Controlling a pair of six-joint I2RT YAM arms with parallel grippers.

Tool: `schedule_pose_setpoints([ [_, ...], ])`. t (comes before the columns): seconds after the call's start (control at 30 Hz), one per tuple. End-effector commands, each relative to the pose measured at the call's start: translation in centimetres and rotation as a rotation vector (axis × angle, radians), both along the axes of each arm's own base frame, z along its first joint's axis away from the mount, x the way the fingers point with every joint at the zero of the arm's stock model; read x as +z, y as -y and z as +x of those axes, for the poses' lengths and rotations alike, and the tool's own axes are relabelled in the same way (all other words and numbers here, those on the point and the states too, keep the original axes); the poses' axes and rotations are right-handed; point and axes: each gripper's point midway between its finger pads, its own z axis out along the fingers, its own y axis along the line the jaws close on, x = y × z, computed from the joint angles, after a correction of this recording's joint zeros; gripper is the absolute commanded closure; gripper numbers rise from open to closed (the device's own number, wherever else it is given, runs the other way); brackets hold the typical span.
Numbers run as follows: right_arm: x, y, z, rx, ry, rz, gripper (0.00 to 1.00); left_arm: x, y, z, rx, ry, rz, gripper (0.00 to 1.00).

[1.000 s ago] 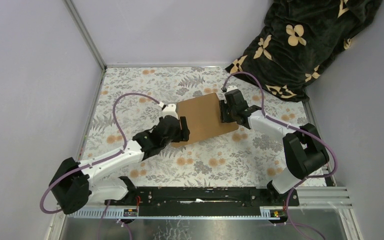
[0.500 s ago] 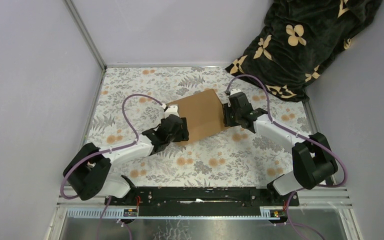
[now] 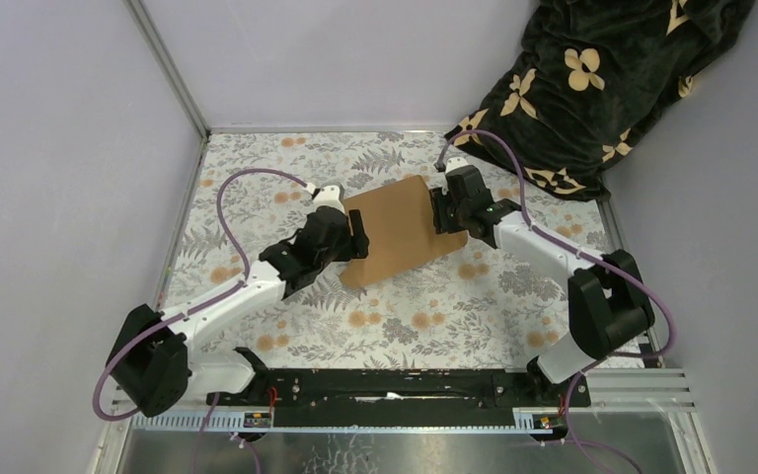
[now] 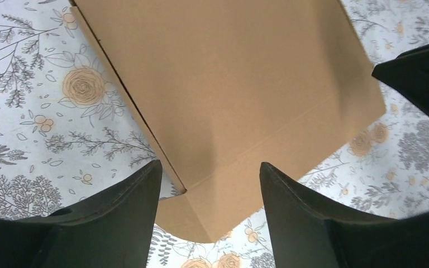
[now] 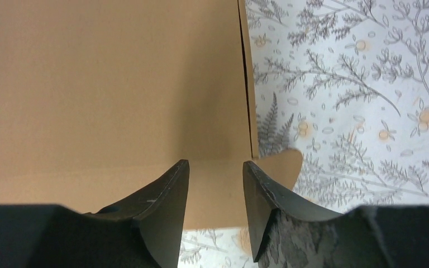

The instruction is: Fold the paper box

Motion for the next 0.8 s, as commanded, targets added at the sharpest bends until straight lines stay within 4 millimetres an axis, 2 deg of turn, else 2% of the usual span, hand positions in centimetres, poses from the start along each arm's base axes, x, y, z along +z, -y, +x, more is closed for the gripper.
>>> schedule_pose_setpoints([
  [0.0,0.2,-1.0,3.1,0.031,0.048,0.005,0.52,-2.6,-1.3,0.4,0.016,-0.047,0.064,0.31],
  [0.2,-3.2,-0.6,3.9,0.018,-0.017,-0.016,0.53,-6.6,-1.0,0.9,0.012,-0.108,0.072,0.39],
  [0.37,-5.9,0.2,2.5,0.007,-0.087,-0.031,0.55,-9.1,-0.9,1.1,0.004,-0.157,0.09,0.4],
  [0.47,-5.8,0.4,1.2,0.006,-0.087,-0.007,0.55,-8.8,-1.2,1.7,0.01,-0.144,0.092,0.4],
  [0.63,-5.7,1.4,-1.7,-0.003,-0.131,0.008,0.57,-7.8,-2.4,4.3,0.028,-0.124,0.106,0.4],
  [0.77,-4.2,2.2,-3.2,-0.003,-0.103,0.023,0.56,-6.7,-3.0,5.9,0.037,-0.109,0.106,0.4],
])
